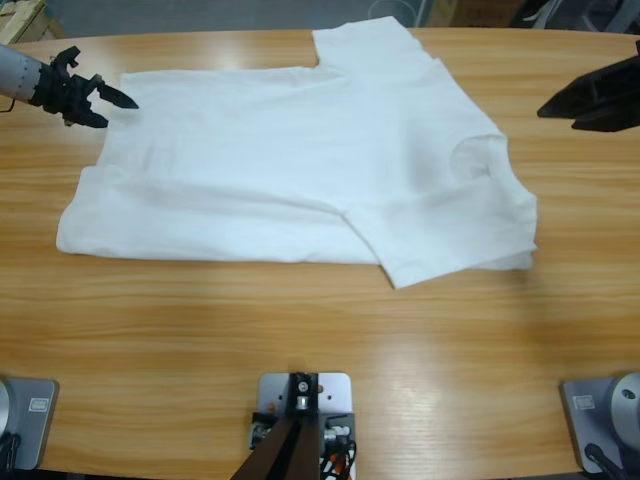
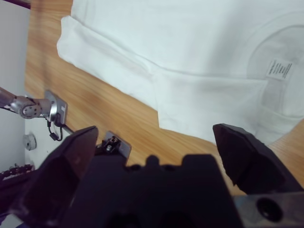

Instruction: Fold clothes

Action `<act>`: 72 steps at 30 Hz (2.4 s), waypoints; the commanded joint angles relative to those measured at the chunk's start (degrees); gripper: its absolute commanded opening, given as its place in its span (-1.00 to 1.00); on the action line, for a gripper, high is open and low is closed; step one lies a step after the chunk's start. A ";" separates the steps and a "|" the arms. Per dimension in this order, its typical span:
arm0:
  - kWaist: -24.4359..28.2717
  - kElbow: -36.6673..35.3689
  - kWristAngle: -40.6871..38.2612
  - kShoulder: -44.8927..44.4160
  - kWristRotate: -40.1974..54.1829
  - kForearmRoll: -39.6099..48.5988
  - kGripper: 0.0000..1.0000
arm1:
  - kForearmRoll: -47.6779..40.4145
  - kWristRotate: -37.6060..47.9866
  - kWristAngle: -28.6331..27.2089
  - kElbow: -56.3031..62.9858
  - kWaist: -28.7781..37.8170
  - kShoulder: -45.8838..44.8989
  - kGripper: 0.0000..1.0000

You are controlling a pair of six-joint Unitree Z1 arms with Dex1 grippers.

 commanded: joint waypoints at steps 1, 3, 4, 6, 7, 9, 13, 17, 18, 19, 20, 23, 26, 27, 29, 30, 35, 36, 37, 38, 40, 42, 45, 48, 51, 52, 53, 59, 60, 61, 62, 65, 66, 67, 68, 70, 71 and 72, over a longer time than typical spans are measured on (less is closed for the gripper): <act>-2.69 -1.50 5.22 4.44 -1.70 1.48 0.84 | 0.54 -0.77 -0.97 -0.47 -0.23 2.35 0.96; -3.04 -2.08 5.17 4.62 -1.68 1.48 0.84 | 0.35 -0.98 -1.03 -0.68 -0.44 2.98 0.96; -3.27 -2.33 5.01 4.67 -1.75 1.48 0.84 | 0.35 -1.19 -1.04 -0.93 -0.47 3.33 0.96; -3.85 -2.80 4.76 4.83 -1.79 1.48 0.83 | 0.19 -1.35 -1.11 -1.28 -0.90 3.92 0.96; -4.06 -2.94 4.62 4.86 -1.84 1.48 0.82 | 0.18 -1.35 -1.11 -1.35 -1.11 4.00 0.96; -4.45 -3.37 4.48 5.00 -1.89 1.48 0.81 | 0.18 -1.44 -1.11 -1.35 -1.42 3.95 0.96; -5.78 -4.65 3.83 5.50 -2.46 1.48 0.81 | 0.19 -1.44 -1.11 -1.34 -1.67 3.88 0.96; -5.91 -4.70 3.65 5.53 -2.40 1.48 0.43 | 0.26 -1.44 -1.18 -1.26 -2.07 3.86 0.96; -5.89 -4.74 3.46 5.58 -2.33 1.48 0.05 | 0.26 -1.44 -1.20 -1.26 -2.35 3.86 0.96; -5.89 -4.70 3.23 5.62 -2.24 1.48 -0.20 | 0.26 -1.44 -1.22 -1.32 -2.60 3.86 0.96; -5.82 -4.74 3.04 5.69 -2.16 1.48 -0.45 | 0.26 -1.44 -1.34 -1.35 -2.74 3.90 0.95; -4.54 -5.19 3.57 5.92 -2.23 1.48 -0.48 | 0.32 -1.44 -1.38 -1.44 -3.02 3.86 0.95; -1.86 -6.81 4.45 6.45 -2.93 1.63 0.24 | 0.42 -1.48 -1.33 -1.44 -3.02 3.86 0.95; -1.27 -7.78 4.59 6.76 -3.11 1.93 0.44 | 0.42 -1.51 -1.38 -1.44 -3.02 3.86 0.95; -0.51 -10.17 5.24 7.40 -3.25 2.88 0.54 | 0.35 -1.53 -1.31 -1.60 -3.02 4.02 0.95; -0.09 -11.42 5.36 7.66 -3.26 3.25 0.64 | 0.39 -1.53 -1.29 -1.74 -3.08 4.14 0.95; 0.54 -20.63 5.40 11.61 -3.55 7.87 0.70 | 0.53 -1.58 -1.31 -2.04 -3.46 4.30 0.95; 0.35 -22.70 5.40 12.58 -3.55 9.35 0.70 | 0.58 -1.62 -1.29 -2.06 -3.51 4.30 0.95; 0.21 -24.74 5.40 13.50 -3.55 10.88 0.70 | 0.61 -1.62 -1.29 -2.16 -3.66 4.30 0.95; 0.16 -26.48 5.40 14.23 -3.55 12.41 0.68 | 0.61 -1.62 -1.29 -2.27 -3.78 4.42 0.95; 0.21 -29.87 5.47 15.62 -3.55 14.85 0.68 | 0.61 -1.62 -1.29 -2.74 -3.90 4.83 0.95; 0.40 -33.44 5.87 17.12 -3.55 17.23 0.67 | 0.61 -1.72 -1.29 -3.02 -4.04 5.09 0.95; 0.37 -40.17 5.92 19.77 -3.55 22.22 0.68 | 0.61 -1.88 -1.29 -3.13 -4.48 5.18 0.95; -0.62 -43.85 6.33 21.32 -3.32 26.68 0.68 | 0.76 -1.88 -1.29 -3.78 -4.69 5.44 0.95; -1.86 -44.24 8.15 21.53 -3.11 28.86 0.79 | 0.88 -1.97 -1.29 -4.25 -4.83 5.67 0.95; -2.27 -44.24 8.35 21.53 -3.11 29.55 0.82 | 0.88 -1.97 -1.29 -4.27 -4.87 5.71 0.95; -2.73 -44.24 8.95 21.53 -3.05 30.23 0.82 | 0.88 -1.97 -1.29 -4.32 -4.87 5.71 0.95; -3.48 -44.36 9.70 21.67 -3.26 31.89 0.82 | 1.05 -1.97 -1.29 -4.41 -4.87 5.55 0.95; -3.38 -44.55 9.70 21.74 -3.39 31.89 0.82 | 1.05 -1.97 -1.24 -4.48 -4.87 5.53 0.95; -3.36 -44.73 9.70 21.84 -3.49 31.92 0.81 | 1.12 -1.97 -1.20 -4.60 -4.87 5.53 0.95; -3.43 -44.85 9.77 21.93 -3.62 31.97 0.81 | 1.21 -1.97 -1.20 -4.75 -4.87 5.48 0.95; -3.52 -45.13 10.16 22.09 -3.86 32.01 0.82 | 1.32 -1.97 -1.11 -5.24 -4.87 5.55 0.95; -3.55 -45.22 10.30 22.16 -3.90 32.06 0.82 | 1.32 -1.97 -1.15 -5.31 -4.87 5.53 0.95; -3.66 -45.33 10.49 22.23 -3.90 32.06 0.82 | 1.34 -1.97 -1.15 -5.31 -4.87 5.53 0.95; -3.82 -45.41 10.93 22.27 -3.91 32.06 0.81 | 1.39 -1.97 -1.15 -5.31 -4.87 5.53 0.95; -4.04 -45.52 11.37 22.39 -4.07 32.06 0.81 | 1.41 -1.97 -1.13 -5.31 -4.87 5.53 0.95; -4.04 -45.55 11.37 22.41 -4.05 32.08 0.81 | 1.39 -1.97 -1.04 -5.31 -4.87 5.58 0.95; -3.99 -45.55 11.37 22.41 -3.98 32.15 0.81 | 1.32 -1.97 -1.03 -5.36 -4.87 5.62 0.95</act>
